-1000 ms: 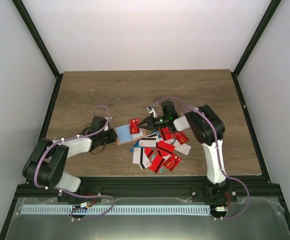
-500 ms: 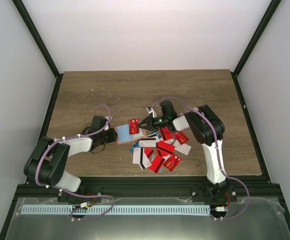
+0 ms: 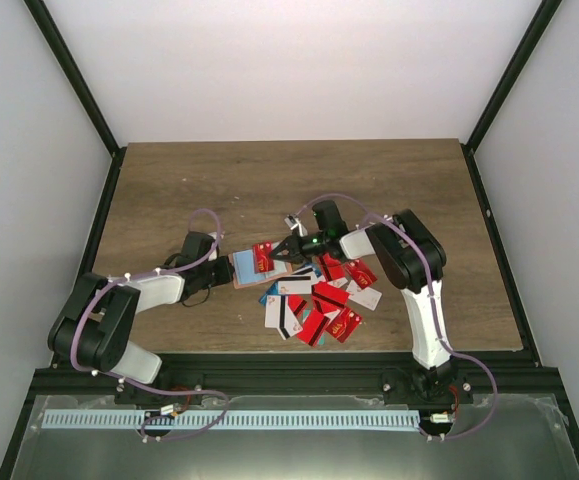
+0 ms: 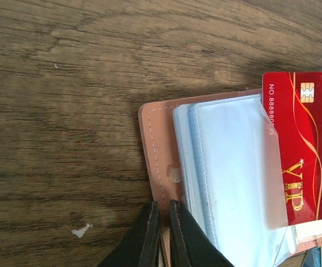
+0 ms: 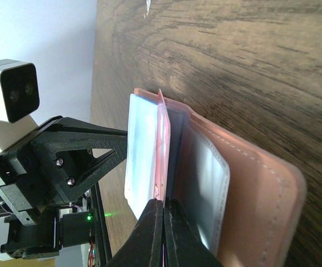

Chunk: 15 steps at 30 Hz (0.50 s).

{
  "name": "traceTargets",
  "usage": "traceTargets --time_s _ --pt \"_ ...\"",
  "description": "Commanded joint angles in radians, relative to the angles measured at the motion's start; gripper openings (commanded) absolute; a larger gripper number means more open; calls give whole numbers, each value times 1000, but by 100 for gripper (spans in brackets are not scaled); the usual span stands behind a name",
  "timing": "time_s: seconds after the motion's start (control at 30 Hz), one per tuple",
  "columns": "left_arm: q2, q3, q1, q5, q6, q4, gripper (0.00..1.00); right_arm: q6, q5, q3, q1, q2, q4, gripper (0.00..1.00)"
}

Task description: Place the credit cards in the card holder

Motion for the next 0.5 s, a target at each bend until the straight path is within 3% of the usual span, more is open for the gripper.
traceTargets --time_s 0.0,0.47 --pt "23 -5 -7 -8 10 -25 8 -43 15 47 9 21 -122 1" --pt "27 -10 -9 -4 8 -19 8 -43 -17 82 32 38 -211 1"
